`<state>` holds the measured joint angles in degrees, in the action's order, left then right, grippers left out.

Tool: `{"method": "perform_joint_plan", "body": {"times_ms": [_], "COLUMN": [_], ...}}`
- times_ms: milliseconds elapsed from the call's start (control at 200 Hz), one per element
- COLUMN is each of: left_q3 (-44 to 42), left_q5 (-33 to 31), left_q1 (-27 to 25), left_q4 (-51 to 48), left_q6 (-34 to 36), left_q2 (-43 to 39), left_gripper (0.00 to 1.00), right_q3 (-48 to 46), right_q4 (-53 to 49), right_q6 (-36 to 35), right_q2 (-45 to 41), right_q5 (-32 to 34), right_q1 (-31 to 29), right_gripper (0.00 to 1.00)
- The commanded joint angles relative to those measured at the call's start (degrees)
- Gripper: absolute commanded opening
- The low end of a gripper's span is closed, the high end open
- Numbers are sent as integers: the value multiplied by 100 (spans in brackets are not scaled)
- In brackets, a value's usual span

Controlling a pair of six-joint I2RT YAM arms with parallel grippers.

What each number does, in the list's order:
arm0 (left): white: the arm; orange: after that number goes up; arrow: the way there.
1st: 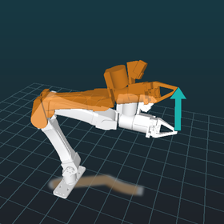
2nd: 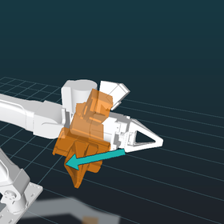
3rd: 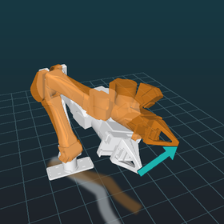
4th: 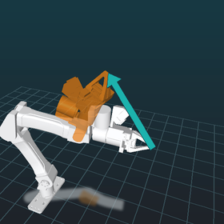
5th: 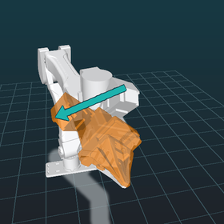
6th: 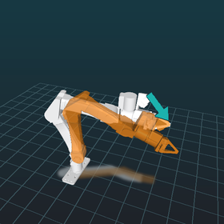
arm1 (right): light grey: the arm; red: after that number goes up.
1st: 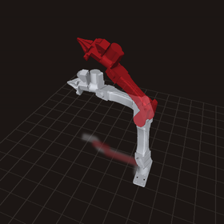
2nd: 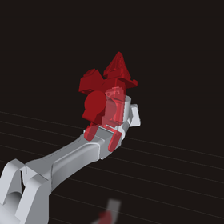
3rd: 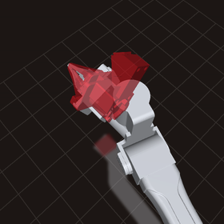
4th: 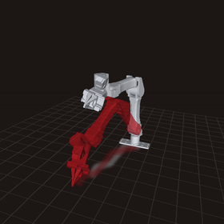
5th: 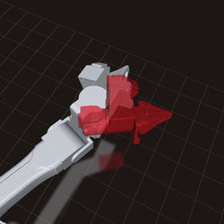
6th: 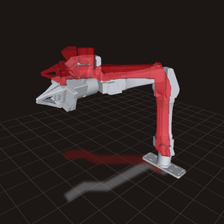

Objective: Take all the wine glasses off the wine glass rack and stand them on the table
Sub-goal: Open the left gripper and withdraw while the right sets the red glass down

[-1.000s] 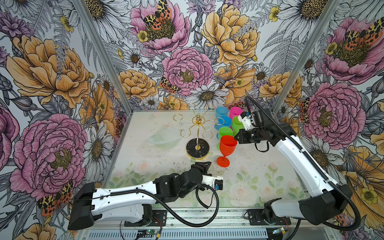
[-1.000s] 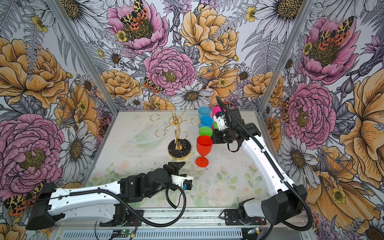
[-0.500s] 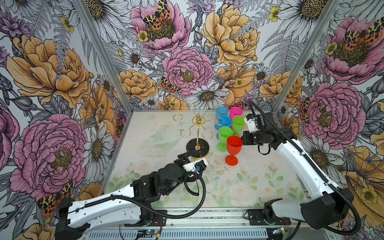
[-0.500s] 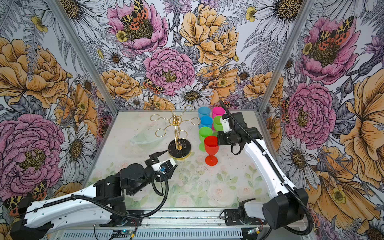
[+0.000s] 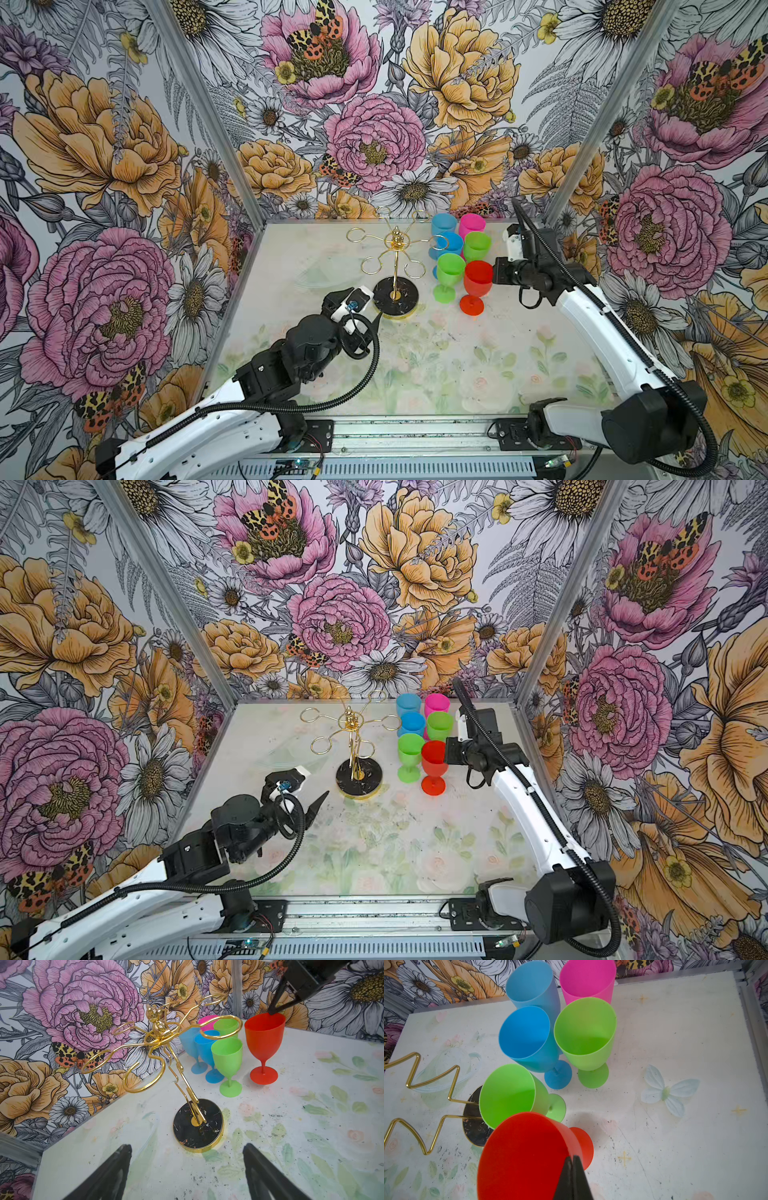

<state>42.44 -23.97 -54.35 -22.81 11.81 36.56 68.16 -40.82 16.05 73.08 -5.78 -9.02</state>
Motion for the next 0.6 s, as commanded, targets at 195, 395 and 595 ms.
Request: {"method": "perform_joint_plan", "body": {"times_ms": [195,395,595], "left_q3": [-138,-212,-296], "left_q5": [931,1157,1357], "left_q1": [1020,1380,1530], "left_q4": [-169,-169,-188], "left_q6": [-597,-672,-696], "left_q2": [-340,-408,-525], "left_gripper": [87,87,88], "right_q3": [-119,-187,-334], "right_q4": [867,1069,1260], "right_q6": [117,113,109], "right_q2": [122,232,286], "right_q5": [121,140,166], "right_q1": [205,302,382], "right_gripper": [0,0,0]}}
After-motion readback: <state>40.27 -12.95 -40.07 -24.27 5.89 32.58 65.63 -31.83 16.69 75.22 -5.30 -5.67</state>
